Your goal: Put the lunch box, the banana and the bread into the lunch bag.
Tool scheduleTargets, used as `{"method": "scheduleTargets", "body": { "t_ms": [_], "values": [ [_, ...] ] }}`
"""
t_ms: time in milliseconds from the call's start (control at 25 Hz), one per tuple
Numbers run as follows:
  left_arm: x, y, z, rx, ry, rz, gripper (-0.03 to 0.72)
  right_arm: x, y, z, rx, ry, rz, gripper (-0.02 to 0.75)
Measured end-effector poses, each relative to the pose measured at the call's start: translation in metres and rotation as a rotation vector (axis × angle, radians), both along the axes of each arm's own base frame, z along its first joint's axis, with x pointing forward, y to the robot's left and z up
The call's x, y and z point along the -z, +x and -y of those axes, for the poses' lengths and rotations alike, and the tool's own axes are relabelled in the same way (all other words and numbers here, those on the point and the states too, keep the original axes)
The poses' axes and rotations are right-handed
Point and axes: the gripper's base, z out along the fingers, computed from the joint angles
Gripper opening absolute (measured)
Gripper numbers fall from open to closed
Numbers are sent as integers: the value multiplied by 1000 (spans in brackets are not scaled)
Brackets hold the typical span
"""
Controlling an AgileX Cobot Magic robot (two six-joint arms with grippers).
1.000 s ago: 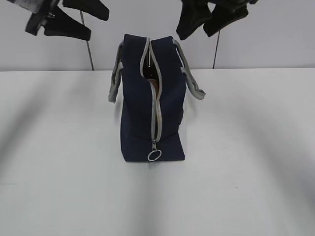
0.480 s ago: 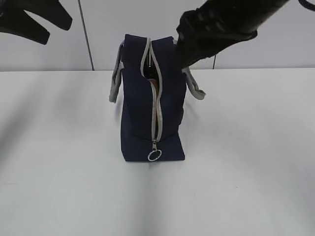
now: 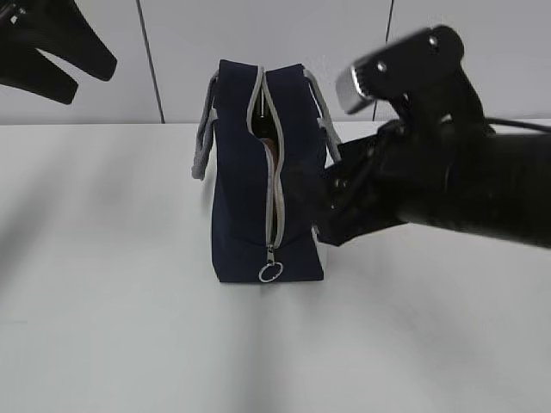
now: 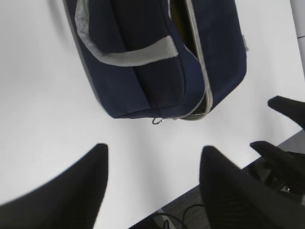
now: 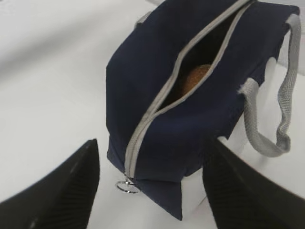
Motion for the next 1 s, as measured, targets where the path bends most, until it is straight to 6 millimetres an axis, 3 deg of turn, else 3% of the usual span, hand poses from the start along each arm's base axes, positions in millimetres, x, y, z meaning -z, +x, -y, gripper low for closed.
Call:
{"method": "scheduleTargets", "body": {
  "t_ms": [240, 480, 800, 1000],
  "values": [
    [0, 0, 0, 0, 1, 1, 424, 45, -11, 13, 74, 113, 72, 503],
    [0, 0, 0, 0, 2, 1, 424, 85, -19, 16, 70, 107, -8, 503],
    [1, 0, -1, -1, 16, 3, 413, 106, -13, 11, 67, 125, -12, 498],
    [2, 1, -3, -2, 36, 6, 410, 126, -11, 4, 29, 123, -45, 452]
  ]
}}
